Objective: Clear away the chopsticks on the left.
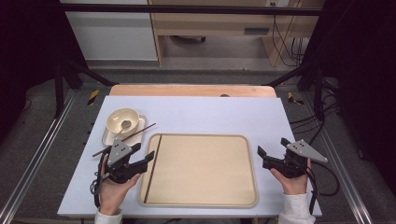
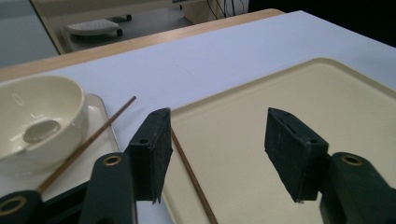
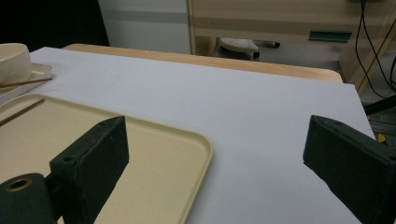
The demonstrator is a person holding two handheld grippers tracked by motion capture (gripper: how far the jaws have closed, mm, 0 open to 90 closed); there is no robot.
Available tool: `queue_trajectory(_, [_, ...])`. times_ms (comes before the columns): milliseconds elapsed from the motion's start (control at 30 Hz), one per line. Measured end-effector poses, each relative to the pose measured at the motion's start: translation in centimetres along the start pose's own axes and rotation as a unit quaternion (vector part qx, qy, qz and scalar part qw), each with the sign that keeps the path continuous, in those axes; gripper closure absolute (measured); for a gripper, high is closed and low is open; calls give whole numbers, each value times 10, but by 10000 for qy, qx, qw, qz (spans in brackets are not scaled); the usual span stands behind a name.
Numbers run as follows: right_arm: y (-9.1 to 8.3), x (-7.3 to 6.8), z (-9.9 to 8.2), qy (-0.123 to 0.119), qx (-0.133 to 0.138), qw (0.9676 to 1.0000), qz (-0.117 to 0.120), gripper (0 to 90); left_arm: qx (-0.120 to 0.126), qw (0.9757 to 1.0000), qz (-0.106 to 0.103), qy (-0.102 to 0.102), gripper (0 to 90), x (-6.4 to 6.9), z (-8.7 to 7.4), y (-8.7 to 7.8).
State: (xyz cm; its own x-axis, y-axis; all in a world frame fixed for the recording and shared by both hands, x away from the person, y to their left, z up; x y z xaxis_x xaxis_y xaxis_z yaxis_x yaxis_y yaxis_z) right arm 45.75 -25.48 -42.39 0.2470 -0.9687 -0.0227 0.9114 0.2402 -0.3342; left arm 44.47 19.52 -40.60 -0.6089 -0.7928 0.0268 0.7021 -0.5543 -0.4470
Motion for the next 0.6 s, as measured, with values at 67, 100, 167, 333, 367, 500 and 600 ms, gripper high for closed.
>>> queue_trajectory(67, [0, 0, 0, -1, 14, 10000, 3, 73, -72, 9998, -125, 106, 377, -4, 2, -1])
queue_trajectory(100, [0, 0, 0, -10, 16, 10000, 0, 73, -102, 9996, -199, 161, 362, -6, 2, -1])
queue_trajectory(167, [0, 0, 0, -5, 16, 10000, 0, 73, -168, 9993, -268, 196, 348, -13, -2, -2])
queue_trajectory(333, [1, 0, 0, -14, -5, 10000, -7, 73, -379, 9989, -147, 247, 314, -31, -23, -6])
queue_trajectory(367, [0, 0, -1, -20, -24, 10000, -6, 73, -389, 9989, -130, 239, 311, -35, -28, -7])
queue_trajectory(500, [1, -1, -2, -28, -38, 10000, -14, 73, -553, 9982, -45, 249, 294, -46, -39, -10])
queue_trajectory(600, [2, -1, -2, -44, -41, 10000, -6, 73, -570, 9982, 16, 169, 287, -61, -53, -15])
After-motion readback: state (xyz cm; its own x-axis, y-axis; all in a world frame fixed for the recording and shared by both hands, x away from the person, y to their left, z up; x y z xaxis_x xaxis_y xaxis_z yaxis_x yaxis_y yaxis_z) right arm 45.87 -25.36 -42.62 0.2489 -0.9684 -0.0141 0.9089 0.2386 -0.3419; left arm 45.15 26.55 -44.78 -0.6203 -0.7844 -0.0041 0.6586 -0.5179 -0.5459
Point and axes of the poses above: each handheld gripper's, and its own axes: y roughly forward along the jaws, z roughly out of its top, x roughly to its right, the point moved 4 cm from there along y, roughly forward along the jaws, and after that the axes turned 6 degrees about -z, right-handed, at the moved point
